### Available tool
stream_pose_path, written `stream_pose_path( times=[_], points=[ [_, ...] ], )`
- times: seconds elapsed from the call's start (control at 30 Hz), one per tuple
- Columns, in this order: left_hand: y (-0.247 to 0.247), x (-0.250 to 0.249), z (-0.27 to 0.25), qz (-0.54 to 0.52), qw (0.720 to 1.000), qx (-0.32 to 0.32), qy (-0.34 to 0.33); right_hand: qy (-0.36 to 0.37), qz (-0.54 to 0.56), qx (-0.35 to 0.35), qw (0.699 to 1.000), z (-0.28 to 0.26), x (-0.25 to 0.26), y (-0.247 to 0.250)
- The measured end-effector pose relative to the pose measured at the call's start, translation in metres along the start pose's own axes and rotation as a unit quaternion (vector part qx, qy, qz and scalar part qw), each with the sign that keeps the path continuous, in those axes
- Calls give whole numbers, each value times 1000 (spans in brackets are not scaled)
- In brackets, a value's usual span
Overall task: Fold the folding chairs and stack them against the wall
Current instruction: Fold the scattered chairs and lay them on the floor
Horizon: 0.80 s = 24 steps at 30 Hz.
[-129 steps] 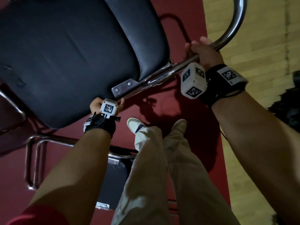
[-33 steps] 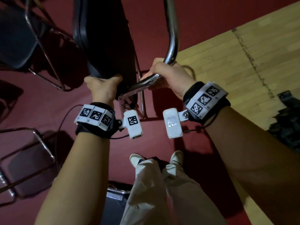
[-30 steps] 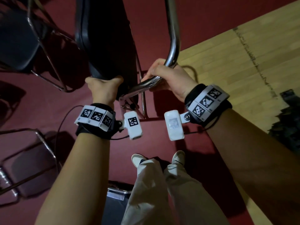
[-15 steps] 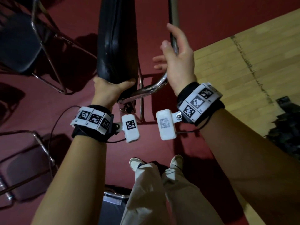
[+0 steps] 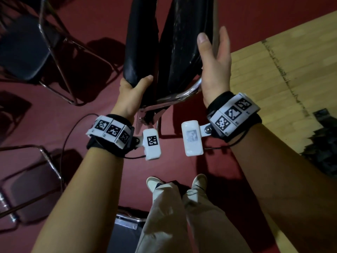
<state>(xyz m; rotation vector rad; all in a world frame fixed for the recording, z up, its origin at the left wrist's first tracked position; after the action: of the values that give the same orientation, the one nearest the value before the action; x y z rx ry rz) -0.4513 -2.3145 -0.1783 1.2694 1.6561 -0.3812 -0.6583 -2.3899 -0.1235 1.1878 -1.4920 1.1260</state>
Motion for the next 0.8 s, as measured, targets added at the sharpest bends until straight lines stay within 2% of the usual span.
stream_pose_path(
  times=[0.13, 0.27, 0.43, 0.67, 0.73, 0.8],
  points=[
    [-21, -8, -3, -11, 1000, 19, 6, -9, 11, -10, 1000, 0, 1, 6],
    [-48, -9, -10, 36, 999, 31, 0, -27, 40, -35, 998, 2, 2, 16],
    [-77, -5, -9, 55, 998, 44, 6, -56, 72, -53, 994, 7, 2, 55],
    [-107, 13, -15, 78, 996, 41, -10, -126, 58, -64, 988, 13, -4, 101],
    [-113, 25, -19, 42, 998, 52, 15, -142, 69, -74, 985, 8, -10, 113],
    [-115, 46, -20, -16, 996, 42, 83, -155, 87, -91, 980, 4, -17, 124]
  ],
)
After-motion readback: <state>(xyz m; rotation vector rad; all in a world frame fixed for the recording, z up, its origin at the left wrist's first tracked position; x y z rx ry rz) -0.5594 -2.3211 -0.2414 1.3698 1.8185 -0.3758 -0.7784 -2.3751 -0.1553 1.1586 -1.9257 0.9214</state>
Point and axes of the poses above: each hand's wrist, its own z-axis towards the middle knuckle, its own y-axis out of the back of the hand, x = y × z, the point moved 5 cm from there along z, towards the middle knuckle, and after that the axes turned 3 degrees about -x, right-handed, at the moved point
